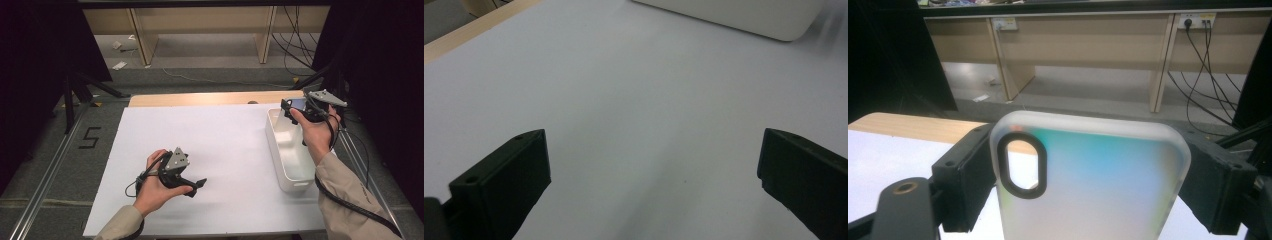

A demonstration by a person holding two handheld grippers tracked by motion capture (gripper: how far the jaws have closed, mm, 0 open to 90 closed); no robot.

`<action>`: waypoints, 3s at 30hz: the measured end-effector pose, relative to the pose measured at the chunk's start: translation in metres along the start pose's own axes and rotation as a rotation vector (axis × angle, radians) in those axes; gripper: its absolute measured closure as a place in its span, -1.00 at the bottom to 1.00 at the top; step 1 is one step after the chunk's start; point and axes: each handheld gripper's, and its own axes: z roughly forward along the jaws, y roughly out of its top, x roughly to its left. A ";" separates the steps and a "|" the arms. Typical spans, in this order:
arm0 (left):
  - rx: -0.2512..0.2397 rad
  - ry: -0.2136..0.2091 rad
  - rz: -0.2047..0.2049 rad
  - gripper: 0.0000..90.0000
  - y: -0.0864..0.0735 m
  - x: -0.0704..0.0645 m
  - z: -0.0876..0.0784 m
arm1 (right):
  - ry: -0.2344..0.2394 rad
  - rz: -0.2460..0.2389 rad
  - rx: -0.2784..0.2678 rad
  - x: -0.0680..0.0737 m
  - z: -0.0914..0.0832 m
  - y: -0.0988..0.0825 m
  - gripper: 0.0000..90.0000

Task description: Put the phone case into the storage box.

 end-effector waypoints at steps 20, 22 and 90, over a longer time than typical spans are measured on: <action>0.004 0.000 0.005 -1.00 0.000 0.000 0.001 | -0.015 -0.011 0.022 -0.002 0.008 0.000 -0.59; 0.004 0.000 0.007 -1.00 0.000 0.000 0.001 | -0.014 -0.007 0.027 -0.002 0.009 0.000 -0.59; -0.009 -0.006 0.001 -1.00 0.000 0.001 0.000 | -0.034 -0.041 0.080 0.006 0.038 0.003 -0.59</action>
